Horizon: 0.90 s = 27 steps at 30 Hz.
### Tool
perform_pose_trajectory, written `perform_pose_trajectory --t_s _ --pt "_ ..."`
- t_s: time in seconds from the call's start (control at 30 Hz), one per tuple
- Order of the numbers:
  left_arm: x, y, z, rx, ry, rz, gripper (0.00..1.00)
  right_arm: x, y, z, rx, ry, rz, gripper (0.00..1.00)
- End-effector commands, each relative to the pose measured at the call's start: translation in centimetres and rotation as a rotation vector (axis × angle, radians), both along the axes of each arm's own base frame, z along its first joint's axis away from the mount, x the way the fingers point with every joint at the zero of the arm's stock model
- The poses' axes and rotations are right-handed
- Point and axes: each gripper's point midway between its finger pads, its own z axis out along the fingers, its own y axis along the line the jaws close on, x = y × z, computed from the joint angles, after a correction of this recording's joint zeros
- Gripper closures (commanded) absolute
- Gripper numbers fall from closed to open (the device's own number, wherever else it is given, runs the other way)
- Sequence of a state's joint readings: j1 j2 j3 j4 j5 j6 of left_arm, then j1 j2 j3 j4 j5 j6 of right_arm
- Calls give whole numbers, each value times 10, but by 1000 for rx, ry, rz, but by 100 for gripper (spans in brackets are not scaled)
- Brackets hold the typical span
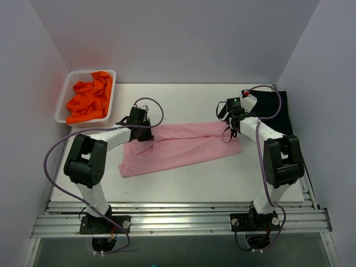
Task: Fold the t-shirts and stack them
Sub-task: Fold the tshirt
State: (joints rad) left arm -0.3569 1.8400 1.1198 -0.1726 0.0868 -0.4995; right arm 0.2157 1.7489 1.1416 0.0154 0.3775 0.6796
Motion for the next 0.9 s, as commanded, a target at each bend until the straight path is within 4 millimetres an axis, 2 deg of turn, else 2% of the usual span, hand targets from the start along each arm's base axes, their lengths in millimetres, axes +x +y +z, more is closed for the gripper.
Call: perform_pose_trajectory --t_s 0.0,0.03,0.07,0.1,0.13,0.17,0.2,0.23,0.27,0.3,0.37,0.47,0.63,0.67,0.7,0.73,0.77,0.8,0.83,0.87 --pt "3 -1 68 158 -161 26 98 -3 -4 1 -12 -1 -10 0" --pt "3 -2 81 189 -189 38 98 -4 -4 4 -10 -6 -11 0" --pt "-6 2 87 237 -184 46 98 -5 -4 5 -12 -7 -9 0" --pt "-8 14 93 322 -205 101 98 -7 -4 5 -12 -6 -8 0" --pt "-18 6 98 369 -219 101 97 -8 -4 7 -11 -9 -8 0" --pt "-37 15 98 465 -185 123 85 -10 -4 7 -12 -7 -6 0" --pt "-46 34 105 608 -224 210 75 -11 -4 9 -10 -10 -5 0" --pt "-59 32 102 629 -237 264 58 -13 -4 11 -8 -14 -4 0" --pt "-89 28 92 738 -248 231 36 -15 -5 12 -10 -15 -4 0" --pt "-103 21 84 703 -251 295 6 -17 -5 12 -10 -15 -4 0" --pt "-135 16 64 765 -221 274 6 -16 -6 16 -6 -26 -7 0" --pt "-147 10 44 796 -205 291 6 -13 0 17 7 -29 6 0" --pt "-126 14 54 774 -231 332 6 -13 9 12 -2 -15 29 0" --pt "-114 0 62 645 -245 343 6 -13 8 13 -4 -18 28 0" --pt "-99 11 66 633 -229 324 6 -13 7 13 -8 -17 28 0" --pt "-82 3 79 482 -279 344 6 -13 7 14 -10 -20 28 0" --pt "-77 -7 77 374 -248 282 6 -13 7 15 -12 -21 28 0" --pt "-59 8 82 343 -265 254 6 -13 7 17 -11 -27 29 0" --pt "-56 10 75 283 -259 223 6 -13 6 17 -11 -27 28 0" --pt "-42 -10 93 118 -306 162 5 -12 6 17 -14 -26 28 0"
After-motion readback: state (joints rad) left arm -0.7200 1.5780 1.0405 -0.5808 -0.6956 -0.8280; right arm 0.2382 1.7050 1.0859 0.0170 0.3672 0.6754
